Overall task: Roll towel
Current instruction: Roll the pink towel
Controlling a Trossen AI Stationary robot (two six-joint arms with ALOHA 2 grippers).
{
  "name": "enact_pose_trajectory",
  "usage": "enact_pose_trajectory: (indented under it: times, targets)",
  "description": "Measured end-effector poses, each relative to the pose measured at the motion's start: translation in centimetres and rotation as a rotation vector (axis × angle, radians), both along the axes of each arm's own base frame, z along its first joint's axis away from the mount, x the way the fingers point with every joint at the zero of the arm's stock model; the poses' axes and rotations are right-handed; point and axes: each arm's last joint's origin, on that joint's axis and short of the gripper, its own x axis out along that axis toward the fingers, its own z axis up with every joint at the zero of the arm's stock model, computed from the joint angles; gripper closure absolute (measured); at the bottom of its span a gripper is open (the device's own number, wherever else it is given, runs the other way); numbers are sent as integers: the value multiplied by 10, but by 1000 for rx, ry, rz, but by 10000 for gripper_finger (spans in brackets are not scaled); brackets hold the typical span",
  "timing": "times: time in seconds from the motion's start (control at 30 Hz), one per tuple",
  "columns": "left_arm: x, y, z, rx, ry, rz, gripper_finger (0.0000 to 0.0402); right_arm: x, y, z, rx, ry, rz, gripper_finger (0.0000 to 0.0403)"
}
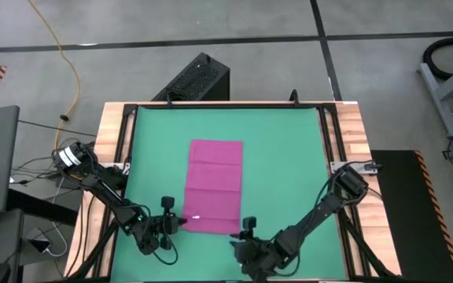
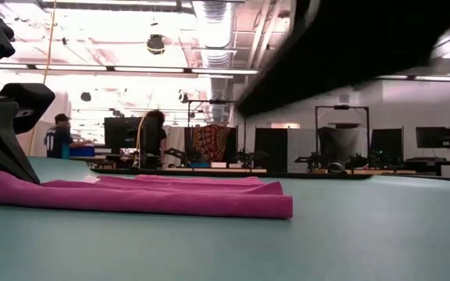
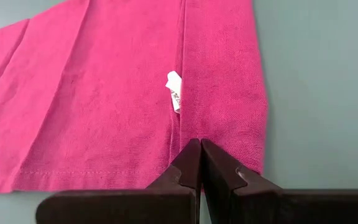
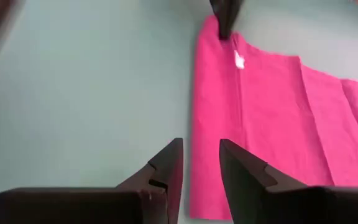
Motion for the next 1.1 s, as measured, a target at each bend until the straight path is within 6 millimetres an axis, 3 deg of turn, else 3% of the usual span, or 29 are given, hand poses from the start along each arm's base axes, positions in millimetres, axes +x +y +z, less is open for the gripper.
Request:
enact_pose_trajectory:
  times: [0.2, 0.47, 0.8, 1.1]
  targets:
    - [0, 0, 0, 4, -4, 2, 401, 2, -21, -28, 59, -111, -25, 283]
    - [0, 0, 0, -13, -6, 15, 401, 3, -13, -25, 33, -67, 120, 260]
    - [0, 0, 0, -27, -9, 25, 401, 3, -27, -32, -25, 38, 94, 151]
    - [0, 0, 0, -35, -11, 31, 401, -5, -35, -42, -1, 106, 29, 155]
